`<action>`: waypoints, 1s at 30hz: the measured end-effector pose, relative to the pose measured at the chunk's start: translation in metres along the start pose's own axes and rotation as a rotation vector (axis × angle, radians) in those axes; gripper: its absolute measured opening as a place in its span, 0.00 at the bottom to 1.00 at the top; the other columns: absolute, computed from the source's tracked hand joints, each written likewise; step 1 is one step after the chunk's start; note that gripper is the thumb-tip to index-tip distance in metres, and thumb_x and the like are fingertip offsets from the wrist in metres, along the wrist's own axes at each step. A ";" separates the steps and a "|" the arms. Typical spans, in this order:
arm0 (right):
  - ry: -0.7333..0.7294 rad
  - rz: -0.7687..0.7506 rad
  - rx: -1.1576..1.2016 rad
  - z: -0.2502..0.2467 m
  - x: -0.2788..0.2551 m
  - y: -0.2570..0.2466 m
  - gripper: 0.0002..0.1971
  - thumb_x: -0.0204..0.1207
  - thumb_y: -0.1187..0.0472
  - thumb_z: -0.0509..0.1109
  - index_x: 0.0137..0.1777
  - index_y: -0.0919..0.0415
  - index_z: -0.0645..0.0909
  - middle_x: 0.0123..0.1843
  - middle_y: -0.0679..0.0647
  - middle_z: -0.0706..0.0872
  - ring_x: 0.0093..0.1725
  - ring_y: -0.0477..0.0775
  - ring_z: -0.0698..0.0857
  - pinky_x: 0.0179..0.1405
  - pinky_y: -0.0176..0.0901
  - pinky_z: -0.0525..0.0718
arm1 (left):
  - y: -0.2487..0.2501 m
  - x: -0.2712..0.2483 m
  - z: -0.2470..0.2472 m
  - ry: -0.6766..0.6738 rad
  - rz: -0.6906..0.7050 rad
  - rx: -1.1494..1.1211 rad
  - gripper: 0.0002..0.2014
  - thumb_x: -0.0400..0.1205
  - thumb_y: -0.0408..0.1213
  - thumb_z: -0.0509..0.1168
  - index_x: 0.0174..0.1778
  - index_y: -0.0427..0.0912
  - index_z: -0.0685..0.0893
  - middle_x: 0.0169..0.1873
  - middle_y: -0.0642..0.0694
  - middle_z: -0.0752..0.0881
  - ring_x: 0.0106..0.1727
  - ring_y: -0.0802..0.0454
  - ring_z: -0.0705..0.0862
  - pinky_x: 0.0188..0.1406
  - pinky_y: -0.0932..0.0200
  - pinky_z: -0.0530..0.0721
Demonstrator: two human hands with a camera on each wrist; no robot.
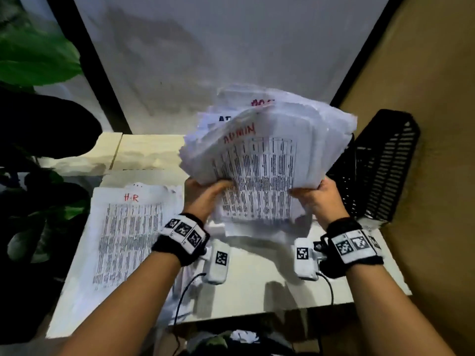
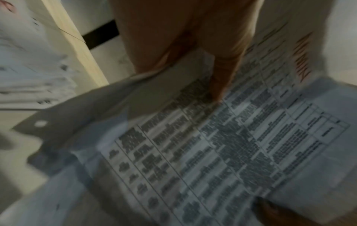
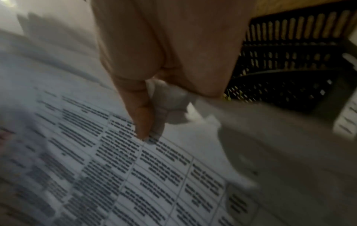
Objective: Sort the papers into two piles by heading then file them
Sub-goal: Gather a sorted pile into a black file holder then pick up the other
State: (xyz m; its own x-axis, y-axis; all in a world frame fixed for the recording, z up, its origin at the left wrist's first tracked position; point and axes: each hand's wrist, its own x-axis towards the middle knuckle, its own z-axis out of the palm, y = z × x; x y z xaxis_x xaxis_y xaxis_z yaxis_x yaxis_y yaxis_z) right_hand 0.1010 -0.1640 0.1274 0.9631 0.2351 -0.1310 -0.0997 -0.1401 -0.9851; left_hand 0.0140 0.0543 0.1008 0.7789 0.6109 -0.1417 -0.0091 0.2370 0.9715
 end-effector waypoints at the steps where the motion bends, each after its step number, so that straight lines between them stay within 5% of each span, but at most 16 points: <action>1: 0.005 -0.030 -0.067 -0.005 -0.001 -0.003 0.13 0.63 0.80 0.76 0.43 0.65 0.83 0.37 0.59 0.86 0.37 0.53 0.84 0.42 0.50 0.84 | -0.001 -0.003 0.007 0.037 0.031 0.025 0.16 0.65 0.20 0.76 0.49 0.30 0.87 0.29 0.57 0.90 0.32 0.65 0.86 0.36 0.68 0.84; 5: 0.025 0.045 -0.121 -0.019 -0.001 0.008 0.13 0.66 0.73 0.78 0.49 0.67 0.82 0.45 0.60 0.86 0.44 0.55 0.84 0.46 0.50 0.86 | -0.012 -0.019 0.015 -0.030 0.078 0.052 0.21 0.68 0.26 0.78 0.57 0.33 0.86 0.50 0.41 0.90 0.47 0.55 0.89 0.45 0.62 0.87; 8: 0.028 0.120 -0.041 -0.020 -0.007 0.046 0.18 0.61 0.77 0.78 0.52 0.69 0.82 0.44 0.58 0.86 0.45 0.56 0.84 0.39 0.42 0.86 | -0.029 -0.033 0.018 -0.099 -0.009 0.085 0.17 0.72 0.28 0.75 0.56 0.40 0.85 0.49 0.45 0.90 0.50 0.56 0.89 0.52 0.55 0.88; 12: 0.134 0.227 0.099 -0.007 -0.009 0.076 0.14 0.68 0.76 0.73 0.53 0.66 0.82 0.44 0.58 0.88 0.49 0.61 0.85 0.37 0.38 0.85 | -0.040 -0.035 0.025 -0.007 -0.030 0.159 0.11 0.71 0.29 0.76 0.39 0.45 0.81 0.43 0.38 0.87 0.45 0.46 0.85 0.57 0.39 0.83; 16: 0.139 0.059 0.153 -0.017 -0.011 0.053 0.18 0.65 0.78 0.76 0.55 0.66 0.83 0.51 0.61 0.89 0.52 0.59 0.88 0.55 0.47 0.86 | -0.023 -0.037 0.030 -0.022 0.132 0.128 0.22 0.69 0.33 0.79 0.49 0.56 0.75 0.51 0.44 0.83 0.51 0.50 0.84 0.58 0.45 0.85; 19: 0.047 -0.054 0.152 -0.026 -0.018 0.037 0.20 0.64 0.78 0.77 0.57 0.68 0.82 0.49 0.60 0.88 0.48 0.52 0.88 0.50 0.44 0.88 | -0.014 -0.039 0.027 -0.148 0.234 0.267 0.26 0.73 0.34 0.76 0.53 0.72 0.76 0.59 0.41 0.81 0.60 0.48 0.83 0.61 0.51 0.84; 21: -0.016 -0.066 0.077 -0.023 -0.025 0.035 0.14 0.66 0.77 0.76 0.50 0.66 0.83 0.40 0.53 0.87 0.38 0.41 0.86 0.39 0.36 0.86 | -0.018 -0.042 0.023 -0.112 0.269 0.321 0.22 0.74 0.33 0.75 0.54 0.67 0.80 0.58 0.39 0.84 0.58 0.48 0.84 0.62 0.48 0.84; 23: -0.007 -0.062 0.037 -0.014 -0.030 0.038 0.10 0.68 0.77 0.75 0.44 0.64 0.82 0.30 0.43 0.85 0.27 0.35 0.80 0.31 0.31 0.79 | -0.021 -0.047 0.026 -0.043 0.212 0.219 0.19 0.74 0.31 0.74 0.61 0.48 0.84 0.54 0.45 0.87 0.56 0.53 0.86 0.64 0.49 0.83; 25: 0.041 -0.049 0.085 -0.008 -0.033 0.037 0.11 0.70 0.76 0.74 0.42 0.58 0.84 0.33 0.44 0.86 0.32 0.39 0.82 0.37 0.36 0.81 | -0.022 -0.050 0.031 0.004 0.166 0.142 0.23 0.73 0.33 0.74 0.65 0.35 0.80 0.57 0.44 0.87 0.58 0.53 0.85 0.65 0.53 0.82; 28: 0.088 -0.074 0.250 -0.012 -0.032 0.027 0.12 0.69 0.77 0.74 0.46 0.61 0.85 0.43 0.56 0.88 0.43 0.51 0.86 0.49 0.43 0.85 | -0.010 -0.050 0.038 0.009 0.212 0.082 0.27 0.72 0.28 0.75 0.67 0.40 0.75 0.62 0.46 0.83 0.61 0.57 0.83 0.56 0.68 0.84; 30: 0.054 -0.129 0.217 -0.017 -0.033 0.026 0.14 0.68 0.77 0.75 0.52 0.67 0.83 0.44 0.53 0.88 0.41 0.43 0.87 0.43 0.35 0.85 | -0.010 -0.049 0.038 -0.043 0.243 0.104 0.23 0.75 0.22 0.71 0.65 0.39 0.76 0.57 0.49 0.85 0.56 0.62 0.85 0.52 0.70 0.83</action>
State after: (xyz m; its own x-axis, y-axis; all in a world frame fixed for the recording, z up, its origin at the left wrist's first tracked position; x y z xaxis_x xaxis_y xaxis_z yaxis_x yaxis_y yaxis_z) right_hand 0.0705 -0.1922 0.1080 0.9828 0.1848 -0.0020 -0.0205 0.0984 -0.9949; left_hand -0.0001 -0.0063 0.1049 0.7880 0.6068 0.1042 -0.1366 0.0073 0.9906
